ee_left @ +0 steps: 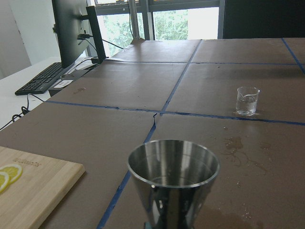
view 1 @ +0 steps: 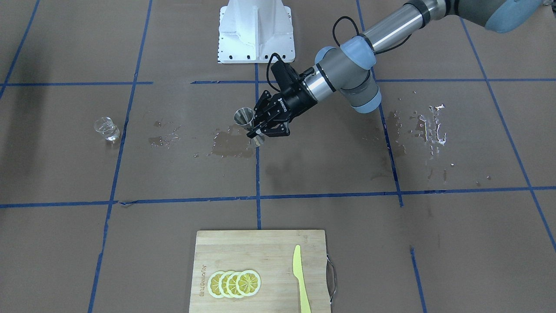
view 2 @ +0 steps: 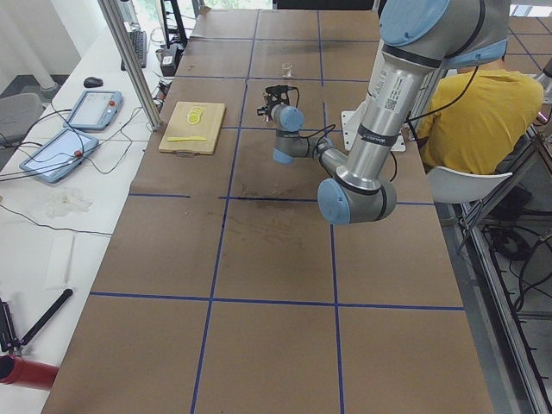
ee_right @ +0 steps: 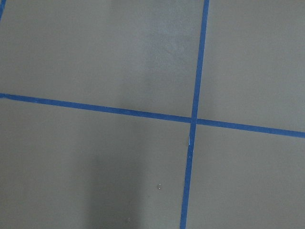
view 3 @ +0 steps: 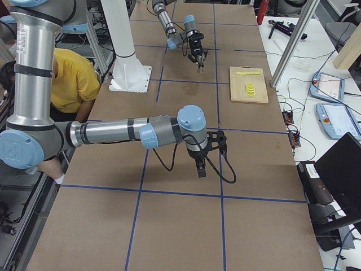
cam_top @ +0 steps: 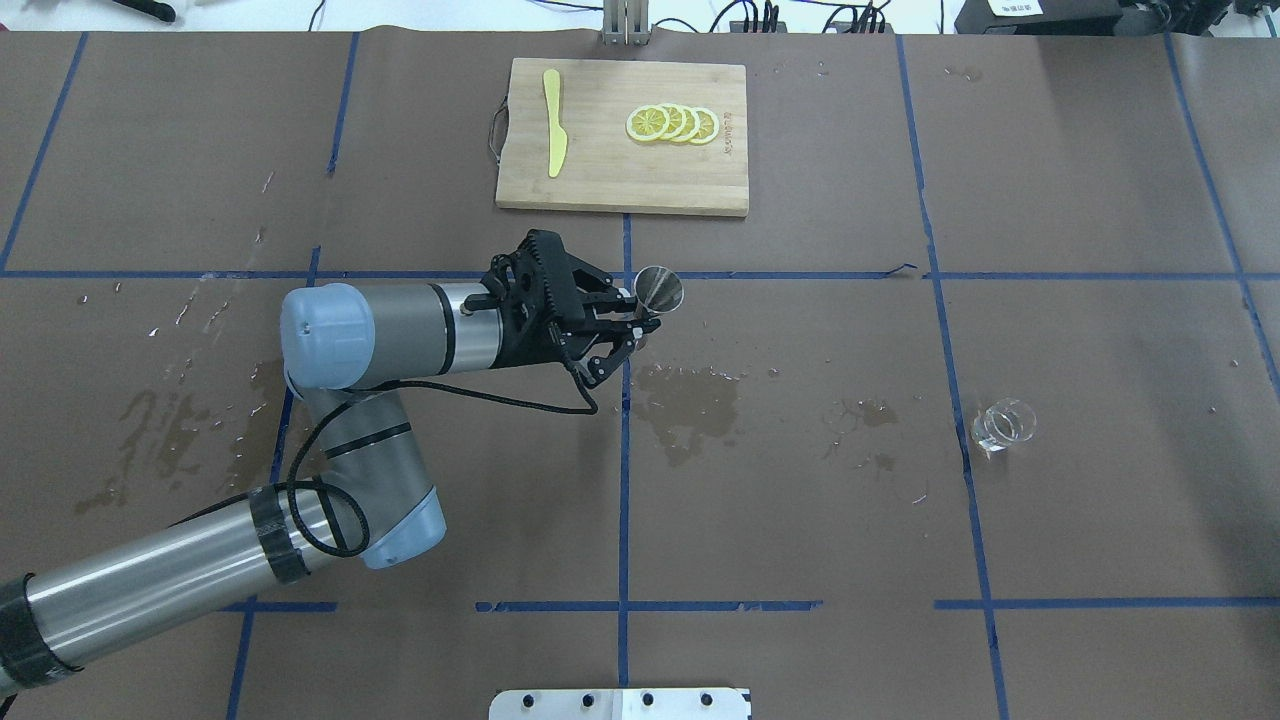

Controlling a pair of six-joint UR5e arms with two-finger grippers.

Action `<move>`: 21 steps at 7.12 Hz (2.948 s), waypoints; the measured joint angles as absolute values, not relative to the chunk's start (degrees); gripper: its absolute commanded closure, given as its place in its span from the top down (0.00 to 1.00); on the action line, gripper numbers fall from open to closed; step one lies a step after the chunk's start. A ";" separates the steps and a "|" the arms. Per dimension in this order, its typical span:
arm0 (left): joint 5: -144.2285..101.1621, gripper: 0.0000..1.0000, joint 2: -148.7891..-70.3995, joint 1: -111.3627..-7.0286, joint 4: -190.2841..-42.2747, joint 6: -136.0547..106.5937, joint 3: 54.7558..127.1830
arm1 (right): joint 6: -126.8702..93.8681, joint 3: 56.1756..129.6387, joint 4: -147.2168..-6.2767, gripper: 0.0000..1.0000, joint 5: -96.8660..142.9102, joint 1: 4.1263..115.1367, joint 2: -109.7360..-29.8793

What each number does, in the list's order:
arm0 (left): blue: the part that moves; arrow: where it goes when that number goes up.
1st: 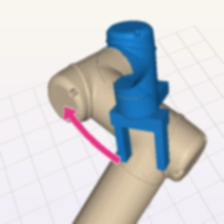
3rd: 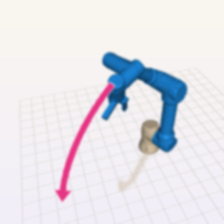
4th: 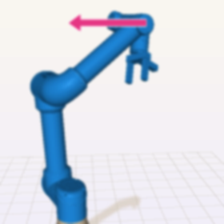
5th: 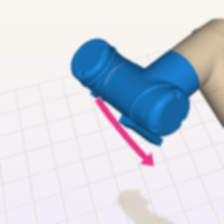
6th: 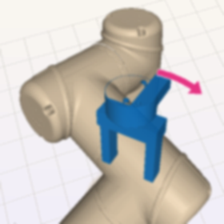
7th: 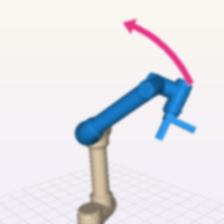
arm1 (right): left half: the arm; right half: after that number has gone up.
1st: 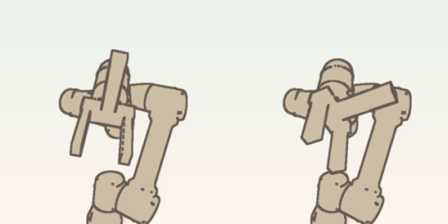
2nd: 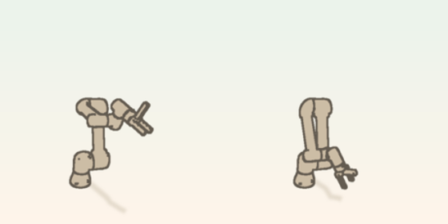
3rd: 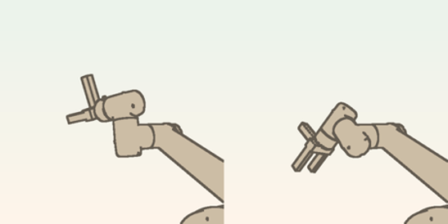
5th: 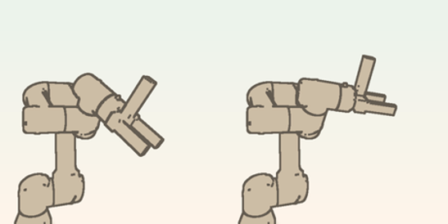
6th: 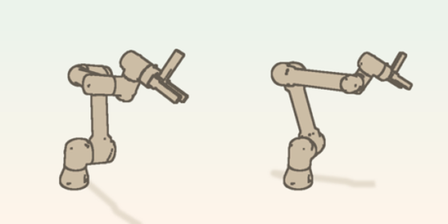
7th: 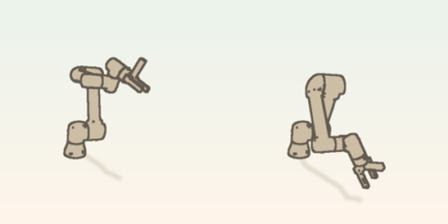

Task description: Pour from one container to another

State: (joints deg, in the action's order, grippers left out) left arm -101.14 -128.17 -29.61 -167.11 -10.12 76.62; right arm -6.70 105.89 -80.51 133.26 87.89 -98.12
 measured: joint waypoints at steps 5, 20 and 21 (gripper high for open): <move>-110.48 0.00 -128.11 -31.71 -170.92 -5.86 74.85 | -16.52 109.47 -80.27 1.00 133.39 87.44 -96.68; -112.06 0.00 -125.68 -33.22 -173.85 -5.01 74.81 | -90.85 120.30 -53.63 1.00 46.22 14.27 -109.96; -112.06 0.00 -125.68 -33.22 -173.85 -5.01 74.80 | -91.80 118.72 -53.67 1.00 41.20 11.65 -109.47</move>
